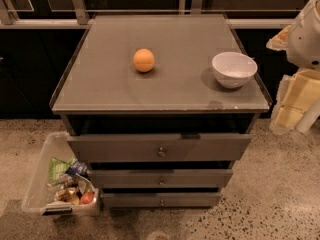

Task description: Open top drawer

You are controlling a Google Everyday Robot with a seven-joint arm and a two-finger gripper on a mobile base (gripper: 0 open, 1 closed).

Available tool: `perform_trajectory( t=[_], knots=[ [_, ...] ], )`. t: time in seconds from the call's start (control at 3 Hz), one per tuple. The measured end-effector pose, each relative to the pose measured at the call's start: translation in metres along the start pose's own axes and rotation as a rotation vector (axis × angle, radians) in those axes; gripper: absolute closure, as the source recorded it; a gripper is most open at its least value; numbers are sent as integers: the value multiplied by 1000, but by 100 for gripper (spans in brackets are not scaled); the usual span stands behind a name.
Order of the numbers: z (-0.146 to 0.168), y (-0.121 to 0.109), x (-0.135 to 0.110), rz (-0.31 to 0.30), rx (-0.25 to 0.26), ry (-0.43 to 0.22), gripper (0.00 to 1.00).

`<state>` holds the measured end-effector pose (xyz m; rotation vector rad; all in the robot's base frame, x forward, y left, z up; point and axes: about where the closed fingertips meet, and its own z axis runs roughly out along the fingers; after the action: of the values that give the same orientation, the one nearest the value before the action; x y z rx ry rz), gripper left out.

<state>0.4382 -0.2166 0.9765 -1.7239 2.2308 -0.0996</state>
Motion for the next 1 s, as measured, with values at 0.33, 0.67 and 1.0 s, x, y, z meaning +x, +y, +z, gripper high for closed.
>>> perform_trajectory(
  t=[0.33, 0.67, 1.0],
  knots=[
    [0, 0, 0, 0, 0, 0, 0],
    [10, 12, 12, 53, 0, -32, 0],
    [56, 44, 32, 156, -66, -118, 0]
  ],
)
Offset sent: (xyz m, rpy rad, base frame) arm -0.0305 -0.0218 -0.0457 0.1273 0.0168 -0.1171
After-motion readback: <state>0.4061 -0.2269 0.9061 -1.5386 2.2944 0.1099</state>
